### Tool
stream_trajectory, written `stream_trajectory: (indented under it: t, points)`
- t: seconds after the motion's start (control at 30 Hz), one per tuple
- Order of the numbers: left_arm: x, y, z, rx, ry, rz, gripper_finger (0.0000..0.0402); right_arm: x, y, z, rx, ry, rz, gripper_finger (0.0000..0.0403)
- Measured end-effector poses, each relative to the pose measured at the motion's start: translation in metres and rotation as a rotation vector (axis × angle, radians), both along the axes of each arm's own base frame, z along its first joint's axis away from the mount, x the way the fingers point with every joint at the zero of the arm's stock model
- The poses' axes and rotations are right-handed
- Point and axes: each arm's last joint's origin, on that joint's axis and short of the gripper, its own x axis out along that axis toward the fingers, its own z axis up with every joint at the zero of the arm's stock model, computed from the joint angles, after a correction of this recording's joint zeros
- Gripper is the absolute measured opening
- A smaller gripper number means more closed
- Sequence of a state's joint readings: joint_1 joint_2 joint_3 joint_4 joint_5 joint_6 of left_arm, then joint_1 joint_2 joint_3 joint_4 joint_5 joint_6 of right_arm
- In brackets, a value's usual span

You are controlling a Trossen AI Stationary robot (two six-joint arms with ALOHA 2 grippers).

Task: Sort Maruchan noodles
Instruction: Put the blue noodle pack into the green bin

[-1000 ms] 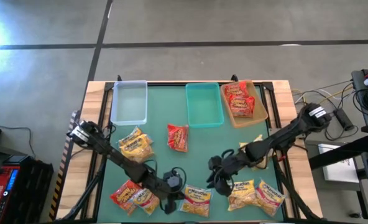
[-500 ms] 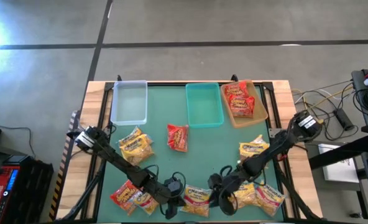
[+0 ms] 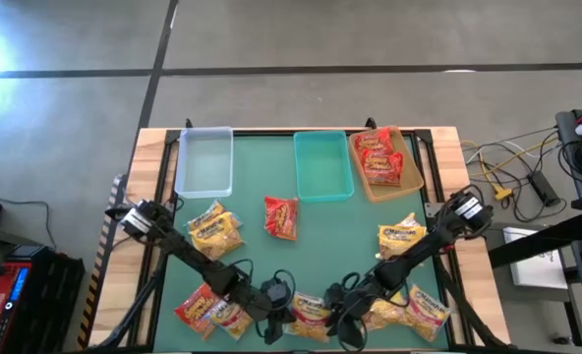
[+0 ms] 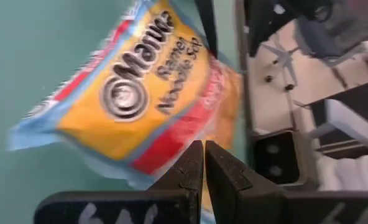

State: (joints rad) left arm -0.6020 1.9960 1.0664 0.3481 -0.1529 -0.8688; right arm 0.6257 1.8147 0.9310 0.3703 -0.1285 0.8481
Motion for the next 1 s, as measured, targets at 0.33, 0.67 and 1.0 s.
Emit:
stream_trajectory:
  t: [0.33, 0.67, 1.0]
  points:
    - [0.011, 0.022, -0.004, 0.107, 0.003, 0.024, 0.0000, 0.008, -0.025, 0.000, -0.116, 0.022, -0.041, 0.0127]
    - [0.027, 0.063, -0.008, 0.248, 0.043, 0.046, 0.0000, 0.014, -0.074, 0.009, -0.276, 0.104, -0.066, 0.0127]
    - [0.037, 0.115, -0.001, 0.400, 0.093, 0.066, 0.0000, 0.013, -0.128, 0.032, -0.394, 0.130, -0.110, 0.0127]
